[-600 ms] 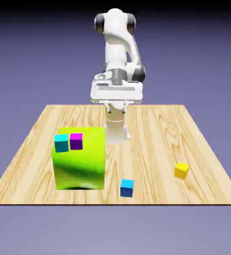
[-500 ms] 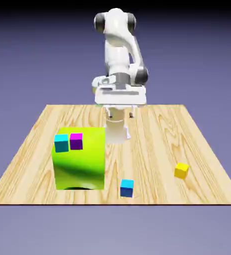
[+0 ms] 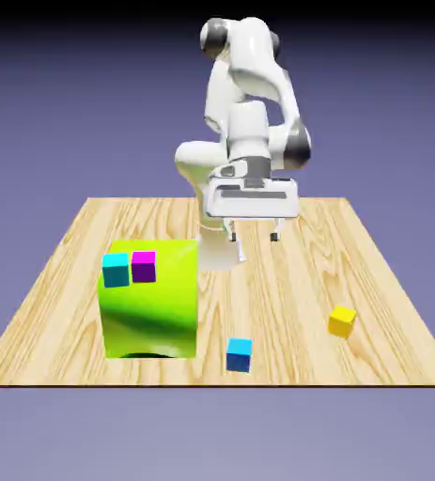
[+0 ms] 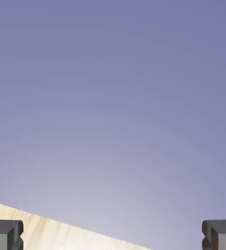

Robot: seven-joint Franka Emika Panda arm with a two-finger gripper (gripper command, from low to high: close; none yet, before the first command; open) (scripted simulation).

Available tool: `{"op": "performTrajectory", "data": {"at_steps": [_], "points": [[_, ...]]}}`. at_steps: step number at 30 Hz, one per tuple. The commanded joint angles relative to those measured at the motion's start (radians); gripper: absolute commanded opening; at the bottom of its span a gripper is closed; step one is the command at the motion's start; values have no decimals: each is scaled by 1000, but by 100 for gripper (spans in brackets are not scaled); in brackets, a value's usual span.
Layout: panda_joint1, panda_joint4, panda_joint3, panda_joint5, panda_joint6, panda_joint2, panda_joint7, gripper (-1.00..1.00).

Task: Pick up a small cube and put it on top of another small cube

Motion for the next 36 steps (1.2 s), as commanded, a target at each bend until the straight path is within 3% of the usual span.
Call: {"op": "performTrajectory", "data": {"at_steps": [1, 36], "points": [[-32, 5, 36, 29, 3, -1, -15, 0], [-1160, 170, 1305, 1044, 108, -35, -555, 0]]}}
